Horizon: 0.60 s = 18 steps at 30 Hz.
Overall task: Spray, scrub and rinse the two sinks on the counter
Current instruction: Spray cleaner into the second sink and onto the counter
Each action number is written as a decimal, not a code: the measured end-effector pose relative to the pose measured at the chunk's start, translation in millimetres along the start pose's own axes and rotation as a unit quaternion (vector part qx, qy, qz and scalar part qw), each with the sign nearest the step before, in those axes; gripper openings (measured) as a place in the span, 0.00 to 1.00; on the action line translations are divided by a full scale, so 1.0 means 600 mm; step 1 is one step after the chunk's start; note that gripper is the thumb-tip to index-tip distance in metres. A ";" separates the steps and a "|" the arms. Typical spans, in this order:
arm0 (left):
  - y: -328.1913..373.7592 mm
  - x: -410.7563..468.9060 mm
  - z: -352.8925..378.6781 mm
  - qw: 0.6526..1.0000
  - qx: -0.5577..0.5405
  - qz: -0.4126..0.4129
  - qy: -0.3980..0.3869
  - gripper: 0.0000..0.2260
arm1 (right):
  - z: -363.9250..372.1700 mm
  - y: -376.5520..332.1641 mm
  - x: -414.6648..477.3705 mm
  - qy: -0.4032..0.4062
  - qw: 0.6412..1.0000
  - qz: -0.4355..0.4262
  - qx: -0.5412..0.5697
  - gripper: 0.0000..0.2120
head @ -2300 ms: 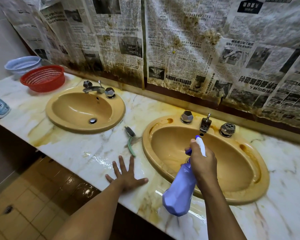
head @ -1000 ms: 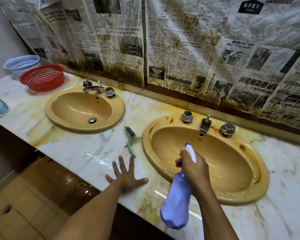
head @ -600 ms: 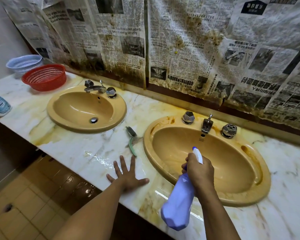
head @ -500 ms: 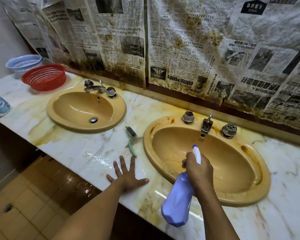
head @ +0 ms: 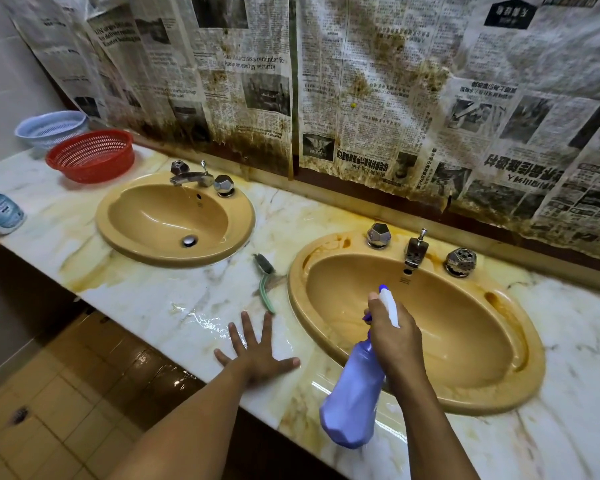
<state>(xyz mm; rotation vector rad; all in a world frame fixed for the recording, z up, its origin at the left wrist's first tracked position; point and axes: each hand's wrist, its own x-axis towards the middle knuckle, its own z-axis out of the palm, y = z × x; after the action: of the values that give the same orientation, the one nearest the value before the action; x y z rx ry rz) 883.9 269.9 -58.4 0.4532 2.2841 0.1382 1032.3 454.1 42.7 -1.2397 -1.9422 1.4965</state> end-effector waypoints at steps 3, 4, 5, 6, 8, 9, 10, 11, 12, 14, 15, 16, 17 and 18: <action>0.000 -0.001 0.000 1.000 0.002 0.001 -0.001 0.55 | 0.003 -0.009 -0.003 -0.014 1.000 -0.012 -0.005 0.14; 0.000 -0.001 -0.001 1.000 0.003 0.001 -0.002 0.55 | 0.003 -0.012 -0.005 -0.004 1.000 -0.008 -0.003 0.15; 0.000 -0.002 -0.001 1.000 0.003 0.001 -0.002 0.55 | 0.004 -0.012 -0.005 0.013 1.000 -0.004 -0.004 0.16; 0.000 -0.001 -0.001 1.000 0.003 0.001 -0.002 0.55 | 0.005 -0.011 -0.003 0.027 1.000 0.001 -0.009 0.17; 0.001 0.000 -0.001 1.000 0.002 0.001 -0.002 0.55 | 0.007 -0.010 -0.003 0.034 0.999 0.016 -0.022 0.18; 0.000 0.000 -0.001 1.000 0.002 0.000 -0.003 0.55 | 0.007 -0.009 -0.003 0.032 0.999 0.020 -0.025 0.18; 0.000 0.001 -0.001 1.000 0.002 0.000 -0.003 0.56 | 0.008 -0.008 -0.004 0.033 0.999 0.021 -0.027 0.18; 0.000 0.002 -0.001 1.000 0.001 0.000 -0.004 0.56 | 0.008 -0.008 -0.004 0.035 0.999 0.015 -0.028 0.18; 0.000 0.002 -0.001 1.000 0.000 0.000 -0.004 0.55 | 0.007 -0.008 -0.005 0.033 0.999 0.006 -0.030 0.19; 0.000 0.001 -0.001 1.000 0.000 0.000 -0.001 0.55 | 0.005 -0.011 -0.005 0.020 0.999 -0.009 -0.030 0.16; 0.000 0.000 -0.001 1.000 0.001 0.000 -0.001 0.55 | 0.004 -0.010 -0.003 0.012 0.999 -0.010 -0.028 0.13; 0.000 0.000 -0.001 1.000 0.002 0.001 0.000 0.55 | 0.003 -0.009 -0.001 0.007 1.000 -0.009 -0.028 0.11; 0.001 0.000 0.000 1.000 0.002 0.002 0.001 0.55 | 0.003 -0.009 0.000 0.003 1.000 -0.010 -0.030 0.11; 0.001 0.000 0.000 1.000 0.003 0.003 0.003 0.55 | 0.003 -0.009 0.001 0.001 0.999 -0.012 -0.032 0.12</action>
<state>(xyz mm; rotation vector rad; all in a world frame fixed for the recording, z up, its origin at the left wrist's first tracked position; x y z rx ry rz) 884.0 270.2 -58.3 0.4620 2.2893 0.1365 1028.2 453.4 46.9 -1.2383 -2.0104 1.4309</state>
